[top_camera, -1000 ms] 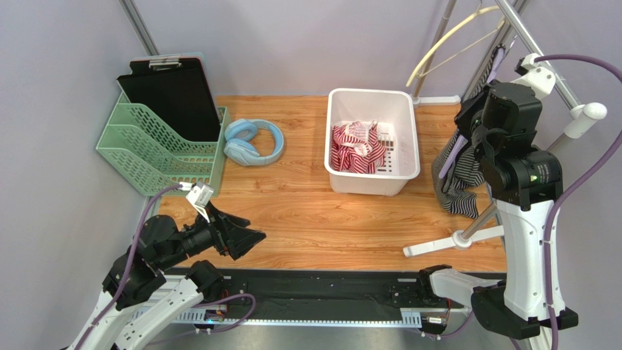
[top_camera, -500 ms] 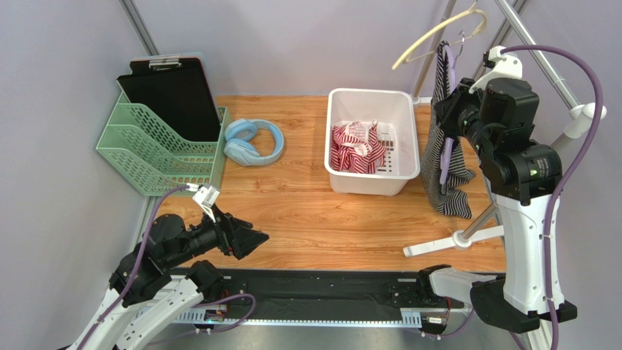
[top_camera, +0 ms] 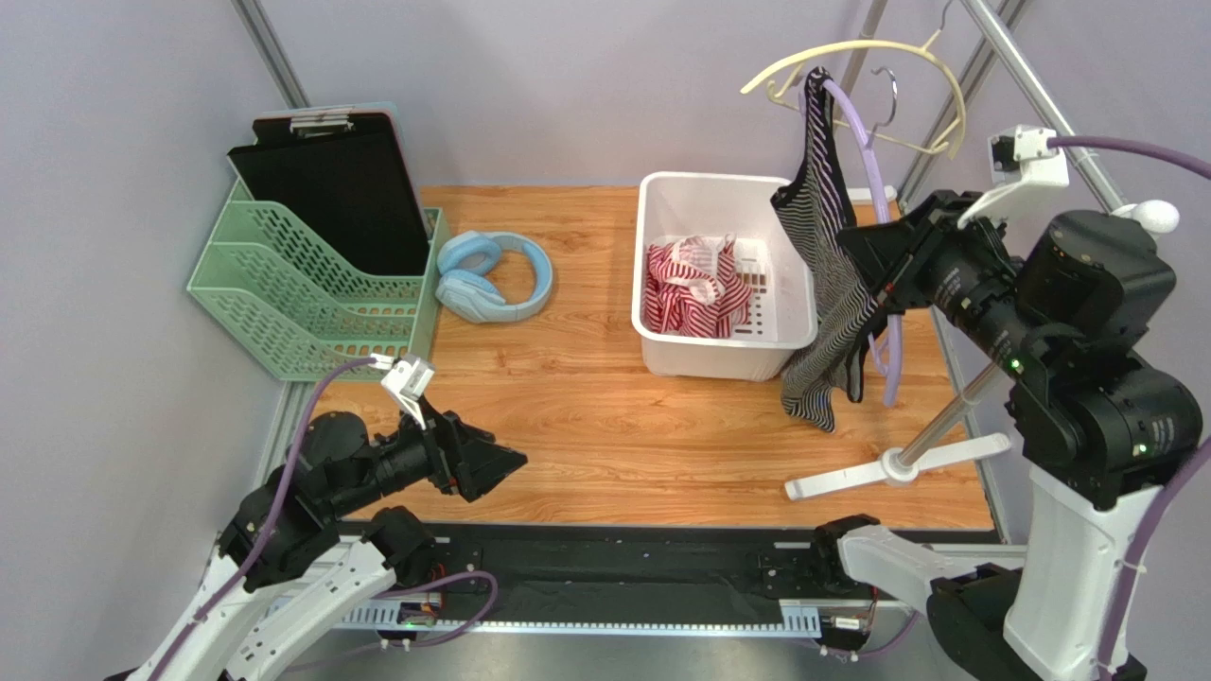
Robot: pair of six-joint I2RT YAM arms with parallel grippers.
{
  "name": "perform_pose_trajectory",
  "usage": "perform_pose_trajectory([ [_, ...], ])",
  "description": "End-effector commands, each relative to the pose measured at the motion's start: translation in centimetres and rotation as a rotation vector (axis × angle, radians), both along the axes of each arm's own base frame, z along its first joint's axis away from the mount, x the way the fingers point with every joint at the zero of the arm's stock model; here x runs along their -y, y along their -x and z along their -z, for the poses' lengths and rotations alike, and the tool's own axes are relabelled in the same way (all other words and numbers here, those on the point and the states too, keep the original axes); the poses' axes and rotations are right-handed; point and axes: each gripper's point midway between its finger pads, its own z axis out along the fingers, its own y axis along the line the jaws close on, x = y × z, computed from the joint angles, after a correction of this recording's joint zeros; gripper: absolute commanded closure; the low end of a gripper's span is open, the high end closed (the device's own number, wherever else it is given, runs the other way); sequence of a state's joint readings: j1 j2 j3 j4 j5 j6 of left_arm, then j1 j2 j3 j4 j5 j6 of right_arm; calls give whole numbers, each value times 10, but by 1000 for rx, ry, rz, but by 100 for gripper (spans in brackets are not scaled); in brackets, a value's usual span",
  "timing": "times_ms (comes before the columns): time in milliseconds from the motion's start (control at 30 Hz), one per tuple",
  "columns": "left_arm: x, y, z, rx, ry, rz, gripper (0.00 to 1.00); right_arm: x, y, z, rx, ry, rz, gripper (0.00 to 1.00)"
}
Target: Remove the tank top from the hanger
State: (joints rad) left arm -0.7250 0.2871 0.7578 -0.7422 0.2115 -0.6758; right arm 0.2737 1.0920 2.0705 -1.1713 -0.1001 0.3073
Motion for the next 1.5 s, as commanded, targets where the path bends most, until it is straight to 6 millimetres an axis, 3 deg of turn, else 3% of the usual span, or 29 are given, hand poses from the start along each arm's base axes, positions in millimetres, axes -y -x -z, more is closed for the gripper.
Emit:
perform_pose_trajectory([
  [0,5,-3,-4,5,17,6,8,-24,38,-25,112,-63,-195,100],
  [133,5,-3,-2,2,14,6,8,-8,40,-17,104,-49,-102,100],
  [467,6,-3,0,4,16,13,8,57,2,32,-28,65,307,100],
  [633,4,-4,2,10,6,6,7,67,5,44,-40,100,346,100],
  [833,6,-7,2,17,-6,9,7,64,37,40,-2,79,278,100],
  [1233,13,-12,6,22,-20,27,7,58,126,36,135,22,105,100],
  [1433,11,-9,8,19,-12,29,7,24,158,22,231,-32,-129,100],
  [1467,10,-7,10,14,-15,27,7,11,162,18,240,-43,-209,100],
])
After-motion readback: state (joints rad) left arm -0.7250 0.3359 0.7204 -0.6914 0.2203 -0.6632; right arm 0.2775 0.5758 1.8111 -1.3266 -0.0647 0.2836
